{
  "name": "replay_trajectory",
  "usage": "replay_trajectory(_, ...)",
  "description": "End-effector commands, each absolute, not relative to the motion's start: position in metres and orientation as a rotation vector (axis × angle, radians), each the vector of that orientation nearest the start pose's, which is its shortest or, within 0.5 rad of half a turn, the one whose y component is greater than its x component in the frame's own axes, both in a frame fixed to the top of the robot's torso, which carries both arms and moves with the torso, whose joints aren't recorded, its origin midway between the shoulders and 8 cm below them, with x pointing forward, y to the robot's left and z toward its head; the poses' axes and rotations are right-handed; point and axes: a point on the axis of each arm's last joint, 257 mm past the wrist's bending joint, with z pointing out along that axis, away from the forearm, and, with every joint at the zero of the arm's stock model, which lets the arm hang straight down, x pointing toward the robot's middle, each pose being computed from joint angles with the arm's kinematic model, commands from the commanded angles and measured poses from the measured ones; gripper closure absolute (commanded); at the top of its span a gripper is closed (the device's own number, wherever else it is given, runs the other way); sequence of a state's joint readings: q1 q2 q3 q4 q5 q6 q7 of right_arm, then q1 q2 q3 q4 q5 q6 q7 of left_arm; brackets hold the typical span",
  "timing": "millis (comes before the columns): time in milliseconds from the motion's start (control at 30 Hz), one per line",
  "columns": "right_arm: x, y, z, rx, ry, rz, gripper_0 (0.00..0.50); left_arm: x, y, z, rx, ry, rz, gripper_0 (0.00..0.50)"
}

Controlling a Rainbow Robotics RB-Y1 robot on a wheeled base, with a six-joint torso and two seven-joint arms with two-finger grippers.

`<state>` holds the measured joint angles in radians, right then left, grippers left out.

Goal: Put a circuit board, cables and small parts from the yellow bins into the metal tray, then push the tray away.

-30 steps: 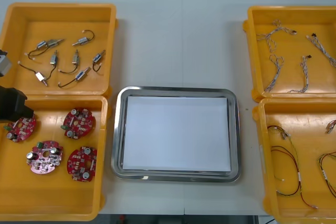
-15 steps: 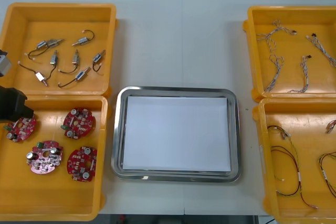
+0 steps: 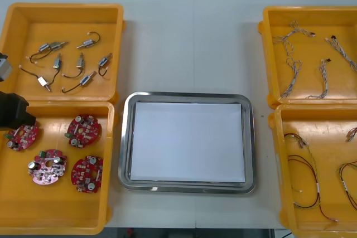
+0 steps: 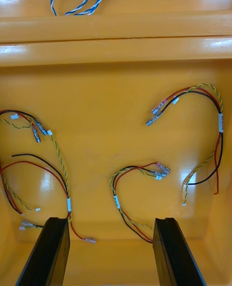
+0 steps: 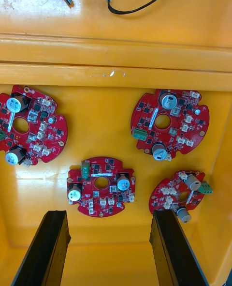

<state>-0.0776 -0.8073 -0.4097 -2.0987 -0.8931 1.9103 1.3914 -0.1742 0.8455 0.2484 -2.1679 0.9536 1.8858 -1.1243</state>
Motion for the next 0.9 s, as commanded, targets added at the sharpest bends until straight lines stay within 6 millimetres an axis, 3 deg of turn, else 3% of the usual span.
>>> replay_trajectory(33, 0.3452, -0.4152, -0.1794, 0.088, 2.744, -0.005, 0.000, 0.3779, 0.3605, -0.1530, 0.024, 2.697, -0.001, 0.000)
replay_trajectory(900, 0.3452, -0.4152, -0.1794, 0.088, 2.744, -0.005, 0.000, 0.3779, 0.3605, -0.1530, 0.024, 2.697, -0.001, 0.000)
